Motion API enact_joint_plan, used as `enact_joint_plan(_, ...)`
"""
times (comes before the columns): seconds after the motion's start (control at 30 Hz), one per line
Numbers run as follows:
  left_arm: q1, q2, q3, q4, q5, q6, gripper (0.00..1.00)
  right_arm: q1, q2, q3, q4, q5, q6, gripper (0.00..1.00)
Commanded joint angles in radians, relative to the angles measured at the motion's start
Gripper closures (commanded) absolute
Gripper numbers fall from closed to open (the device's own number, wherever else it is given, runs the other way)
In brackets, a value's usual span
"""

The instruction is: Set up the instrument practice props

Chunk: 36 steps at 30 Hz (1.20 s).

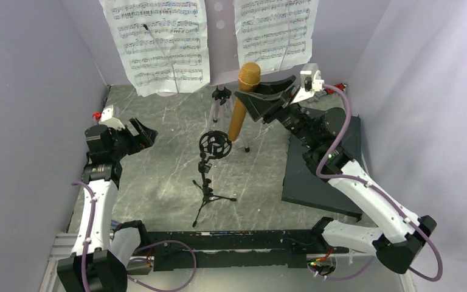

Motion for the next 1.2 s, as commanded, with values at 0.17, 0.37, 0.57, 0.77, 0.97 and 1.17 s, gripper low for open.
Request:
enact_joint_plan(0.17, 0.003, -0.104, 0.026, -0.037, -0.045, 0.187, 0.06, 0.000, 0.119, 0.125, 0.214, -0.166, 0.041, 1.00)
enact_joint_plan(0.37, 0.004, -0.103, 0.021, -0.068, -0.084, 0.184, 0.06, 0.006, 0.155, 0.122, 0.263, -0.181, 0.077, 1.00)
enact_joint_plan(0.57, 0.003, -0.082, 0.020, -0.062, -0.038, 0.172, 0.06, 0.007, 0.169, 0.093, 0.293, -0.185, 0.105, 1.00)
enact_joint_plan(0.77, 0.004, -0.080, 0.014, -0.058, -0.030, 0.168, 0.06, 0.007, 0.179, 0.063, 0.276, -0.168, 0.104, 1.00)
enact_joint_plan(0.97, 0.004, -0.075, 0.014, -0.061, -0.025, 0.167, 0.06, 0.009, 0.176, 0.014, 0.281, -0.152, 0.115, 1.00)
enact_joint_plan(1.17, 0.004, -0.072, 0.015, -0.066, -0.029, 0.170, 0.06, 0.008, 0.179, -0.017, 0.291, -0.159, 0.139, 1.00)
